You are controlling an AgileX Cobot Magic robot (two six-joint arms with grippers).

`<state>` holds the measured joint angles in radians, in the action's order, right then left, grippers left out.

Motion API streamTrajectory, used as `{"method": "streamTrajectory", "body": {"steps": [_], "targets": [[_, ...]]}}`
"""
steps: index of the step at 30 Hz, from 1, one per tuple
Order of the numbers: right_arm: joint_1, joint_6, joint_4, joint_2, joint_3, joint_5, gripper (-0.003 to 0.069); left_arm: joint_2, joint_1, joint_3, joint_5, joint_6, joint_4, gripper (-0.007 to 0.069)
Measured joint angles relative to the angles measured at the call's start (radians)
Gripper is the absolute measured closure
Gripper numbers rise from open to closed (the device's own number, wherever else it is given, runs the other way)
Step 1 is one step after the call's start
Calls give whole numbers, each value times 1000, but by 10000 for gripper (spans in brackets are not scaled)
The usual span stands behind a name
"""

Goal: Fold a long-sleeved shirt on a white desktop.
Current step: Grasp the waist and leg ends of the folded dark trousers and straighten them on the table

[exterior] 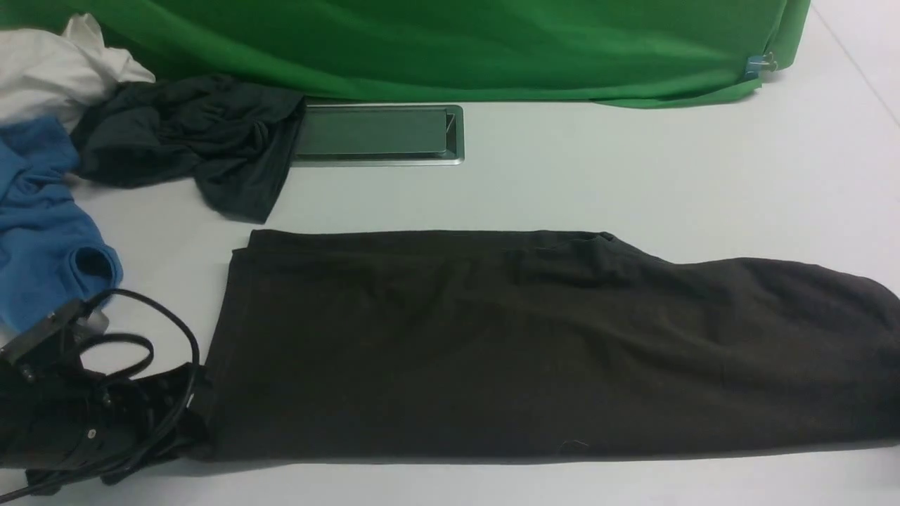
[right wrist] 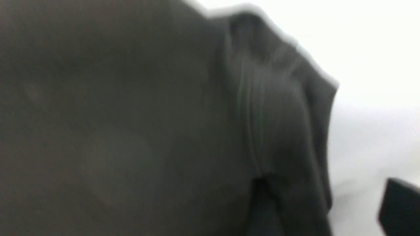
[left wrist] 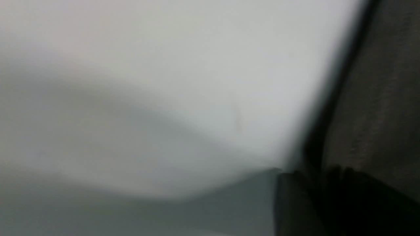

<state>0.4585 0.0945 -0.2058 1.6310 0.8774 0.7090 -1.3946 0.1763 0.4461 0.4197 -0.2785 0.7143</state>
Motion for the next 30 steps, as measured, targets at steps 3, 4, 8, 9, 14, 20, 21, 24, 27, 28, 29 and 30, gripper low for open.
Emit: {"method": "streamTrajectory", "body": {"steps": [3,4,8,9,14,20,21,24,27,28,29,30], "targets": [[0,-49,0,-50,56,-7,99,6,0,15,23,71,-64,197],[0,-55,0,-53,60,-9,97,6,0,17,23,74,-64,185],[-9,-68,-7,-138,156,-18,88,7,0,91,94,102,-150,-24],[-21,-47,-13,-155,174,-13,88,6,0,119,113,103,-163,-43],[-222,106,-108,-217,206,22,88,-30,0,286,228,65,-228,-68],[-515,189,-133,-221,207,76,87,-166,-6,453,405,122,-363,-69],[-562,191,-133,-221,207,76,87,-193,-24,467,422,122,-367,-69],[-628,189,-133,-221,207,71,87,-234,-89,470,446,145,-408,-69],[-640,183,-131,-221,207,64,87,-253,-166,465,464,263,-548,-69],[-640,182,-129,-221,207,61,87,-257,-192,465,467,319,-594,-69],[-640,182,-129,-221,207,60,87,-259,-199,465,467,335,-610,-69],[-640,181,-129,-221,207,60,87,-261,-208,465,467,349,-613,-69]]}}
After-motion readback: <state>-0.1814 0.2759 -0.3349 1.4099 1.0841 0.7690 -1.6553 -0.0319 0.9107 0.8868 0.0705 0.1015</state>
